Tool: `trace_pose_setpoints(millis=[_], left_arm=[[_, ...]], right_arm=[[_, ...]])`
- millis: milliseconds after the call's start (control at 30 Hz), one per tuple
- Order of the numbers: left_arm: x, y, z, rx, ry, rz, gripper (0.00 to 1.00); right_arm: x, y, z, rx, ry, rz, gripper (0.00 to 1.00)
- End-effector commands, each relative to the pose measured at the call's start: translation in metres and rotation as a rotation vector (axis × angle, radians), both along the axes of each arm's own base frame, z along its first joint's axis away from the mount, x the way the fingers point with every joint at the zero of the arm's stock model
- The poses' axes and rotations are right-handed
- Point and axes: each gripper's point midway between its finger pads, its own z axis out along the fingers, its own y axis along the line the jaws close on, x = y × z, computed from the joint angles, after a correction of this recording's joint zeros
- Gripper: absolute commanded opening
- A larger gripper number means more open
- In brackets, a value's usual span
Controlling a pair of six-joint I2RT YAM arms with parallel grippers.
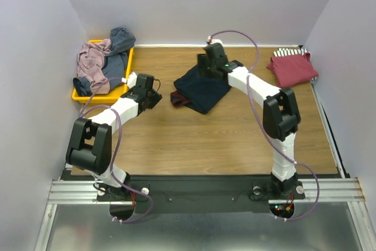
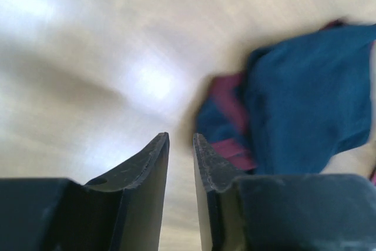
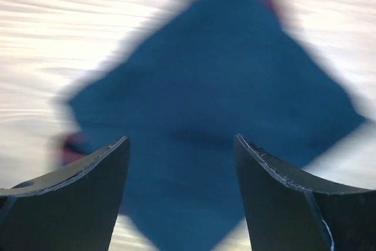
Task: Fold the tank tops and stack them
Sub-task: Fold the tank top
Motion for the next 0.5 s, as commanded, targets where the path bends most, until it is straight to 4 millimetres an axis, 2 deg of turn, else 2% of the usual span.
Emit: trace_pose_setpoints(millis=[0, 33, 67, 133, 167, 200, 233, 467], left_arm=[[-0.02, -0.017, -0.027, -0.117, 0.061, -0.02, 0.32], [-0.024, -0.02, -0.031, -0.132, 0.075, -0.03, 0.32], [-0.024, -0.024, -0.033, -0.153, 0.056, -0.046, 0.32], [-0.028, -0.029, -0.035, -0.179, 0.061, -0.068, 0.31], [-0.028, -0.035, -0.034, -0.203, 0.05, -0.094, 0.32], [-0.028, -0.037, -0.035, -0.206, 0.047, -0.111, 0.32], [-0.028, -0.041, -0.034, -0.219, 0.042, -0.132, 0.32], [-0.031, -0.048, -0.038, -0.238, 0.022, -0.182, 0.34]], right_arm=[[-0.003, 0.088, 0.005, 0.125, -0.013, 0.097, 0.75], [-0.002, 0.096, -0.013, 0.12, 0.018, 0.089, 0.75], [0.001, 0.113, -0.005, 0.131, -0.008, 0.098, 0.75], [0.003, 0.123, -0.014, 0.126, -0.001, 0.085, 0.75], [0.003, 0.128, -0.032, 0.099, 0.019, 0.077, 0.75], [0.007, 0.135, -0.03, 0.11, 0.007, 0.077, 0.75], [0.009, 0.136, -0.044, 0.097, 0.019, 0.057, 0.75], [0.028, 0.129, -0.061, 0.053, -0.025, -0.051, 0.79]])
